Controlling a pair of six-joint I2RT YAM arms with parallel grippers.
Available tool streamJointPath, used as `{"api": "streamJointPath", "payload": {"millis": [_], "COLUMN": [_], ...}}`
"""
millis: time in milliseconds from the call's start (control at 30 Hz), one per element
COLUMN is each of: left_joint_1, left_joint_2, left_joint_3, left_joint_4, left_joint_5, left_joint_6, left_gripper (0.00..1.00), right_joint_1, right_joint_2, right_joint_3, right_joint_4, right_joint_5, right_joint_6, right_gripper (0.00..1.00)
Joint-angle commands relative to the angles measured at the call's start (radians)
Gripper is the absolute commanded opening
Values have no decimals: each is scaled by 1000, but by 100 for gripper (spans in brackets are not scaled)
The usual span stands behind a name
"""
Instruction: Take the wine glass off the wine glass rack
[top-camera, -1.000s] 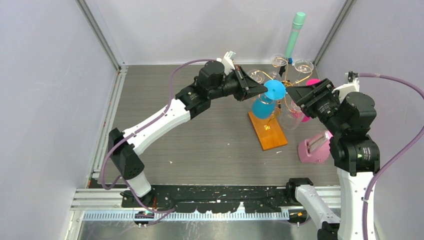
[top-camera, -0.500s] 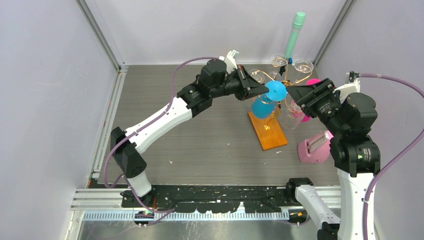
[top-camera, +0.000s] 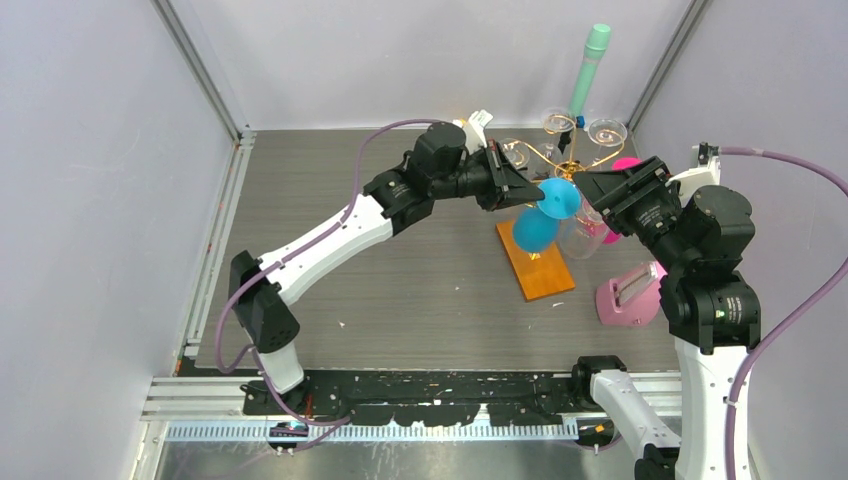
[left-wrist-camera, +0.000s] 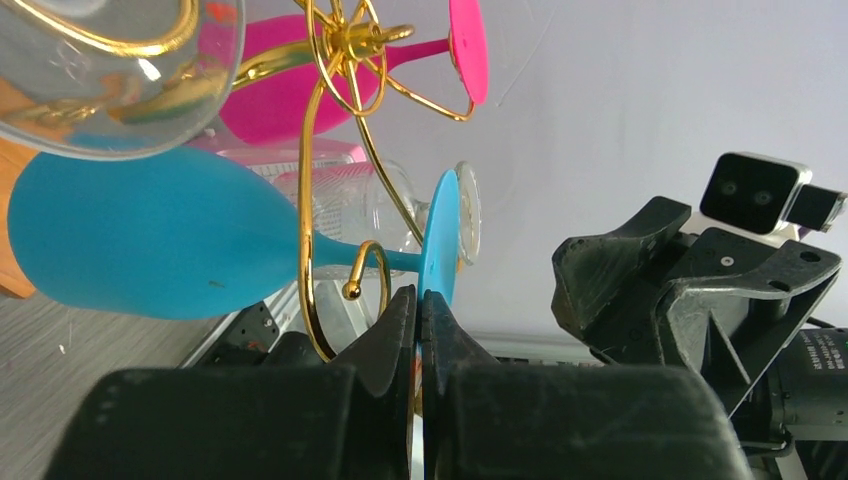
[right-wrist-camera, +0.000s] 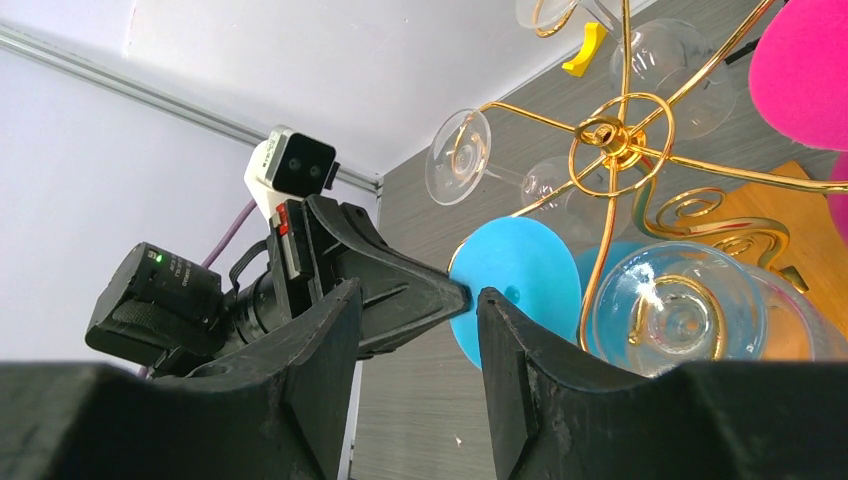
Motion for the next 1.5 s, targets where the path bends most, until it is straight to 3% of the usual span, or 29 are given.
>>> {"api": "streamJointPath", "payload": {"millis": [0, 300, 533, 700, 867, 1033, 1233, 1333, 1400, 1467], "left_joint_1": [-19, -19, 7, 141, 313, 483, 603, 634, 654, 670], "left_joint_2": [-64, -222, -414, -562, -627, -593, -511, -496, -498, -506], "left_joint_3": [10, -125, -316, -407, -395, -342, -338, -340, -338, -338], "left_joint_4": [3, 23, 49, 39, 23, 110, 353, 436, 473, 499], "left_joint_5": [31, 36, 68, 94, 166, 254, 306, 308, 304, 288], "left_joint_6": [41, 72, 91, 74, 49, -68, -320, -425, -482, -543], "left_gripper": [0, 0, 0, 0, 0, 0, 0, 0, 0, 0], "right_joint_1": [-4, -4, -4, -4, -4, 28, 298, 375, 400, 416], "right_joint_2": [-5, -12, -22, -56, -38, 37, 258, 372, 411, 437], "right_joint_3": [2, -2, -16, -68, -123, -88, 100, 193, 193, 164], "right_joint_4": [45, 48, 77, 211, 398, 500, 401, 369, 390, 449], "right_joint_5": [-17, -36, -132, -216, -301, -299, -151, -49, 1, 21], "right_joint_6": [8, 13, 37, 155, 292, 349, 180, 108, 105, 127], "right_gripper": [52, 52, 53, 54, 55, 62, 68, 70, 74, 84]}}
